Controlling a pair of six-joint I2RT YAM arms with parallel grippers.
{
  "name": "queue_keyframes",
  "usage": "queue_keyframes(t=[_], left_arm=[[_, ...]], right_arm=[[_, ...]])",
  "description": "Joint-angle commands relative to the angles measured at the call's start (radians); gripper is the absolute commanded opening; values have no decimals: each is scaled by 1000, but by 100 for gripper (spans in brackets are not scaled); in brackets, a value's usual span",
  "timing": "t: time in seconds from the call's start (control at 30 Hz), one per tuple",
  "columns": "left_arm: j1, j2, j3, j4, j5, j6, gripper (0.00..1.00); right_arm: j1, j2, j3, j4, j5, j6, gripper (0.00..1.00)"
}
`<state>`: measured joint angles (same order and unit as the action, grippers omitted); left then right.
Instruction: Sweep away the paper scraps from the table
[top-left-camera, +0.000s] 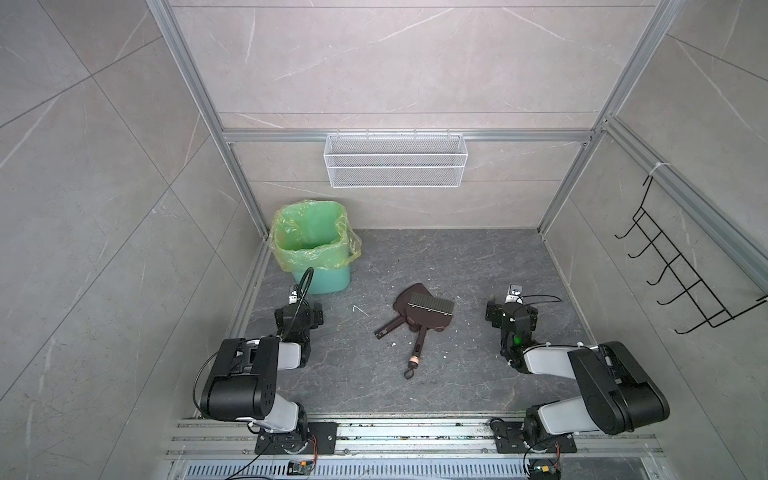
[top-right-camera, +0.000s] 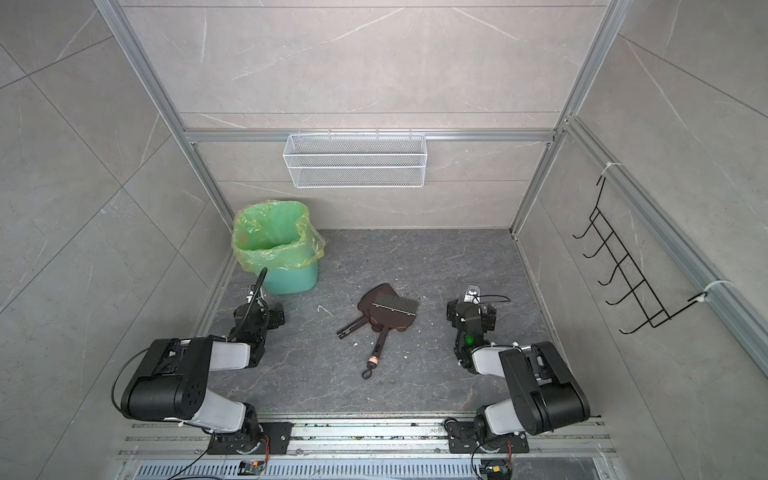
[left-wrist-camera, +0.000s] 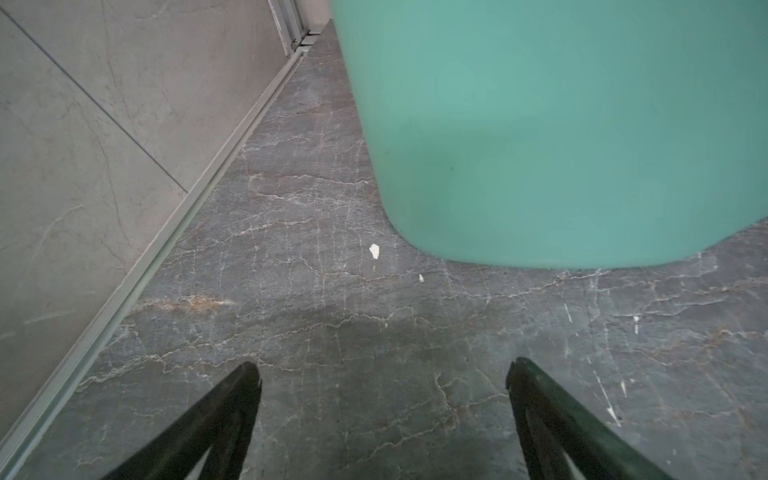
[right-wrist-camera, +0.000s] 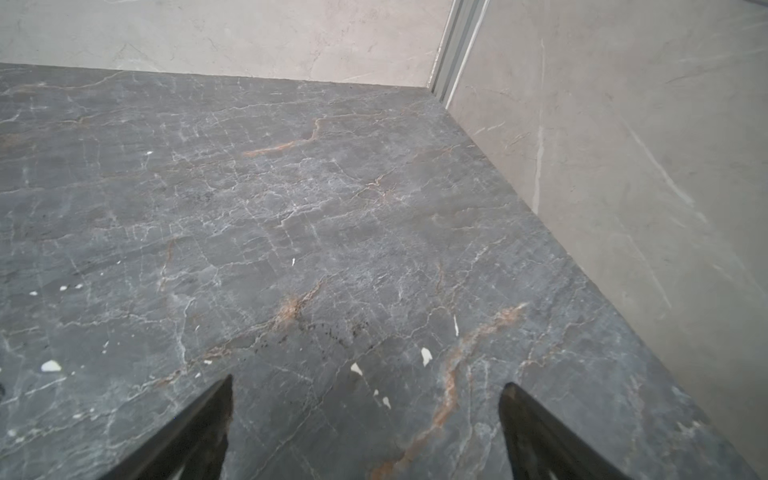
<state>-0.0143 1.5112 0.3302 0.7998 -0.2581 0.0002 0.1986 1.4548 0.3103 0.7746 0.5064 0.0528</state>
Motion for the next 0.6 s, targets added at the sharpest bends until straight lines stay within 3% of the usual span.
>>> queue_keyframes(t=[0.0, 0.13, 0.17, 0.23, 0.27, 0.57], left_arm=[[14, -3, 15, 88, 50, -9, 96], [47, -7, 30, 53, 117, -20, 96], [50, -10, 30, 47, 123, -22, 96], [51, -8, 30, 51, 125, -23, 97], [53, -8, 30, 49, 126, -22, 98], [57, -6, 32, 47, 134, -24, 100]], right_arm=[[-19, 6, 8, 165, -70, -15, 99], [-75, 67, -2, 210, -206, -1, 99], [-76, 95, -3, 285, -202, -19, 99], [-86, 51, 19, 144, -227, 12, 99], [-88, 79, 12, 214, -224, 4, 99], [-94, 67, 20, 177, -230, 10, 99]])
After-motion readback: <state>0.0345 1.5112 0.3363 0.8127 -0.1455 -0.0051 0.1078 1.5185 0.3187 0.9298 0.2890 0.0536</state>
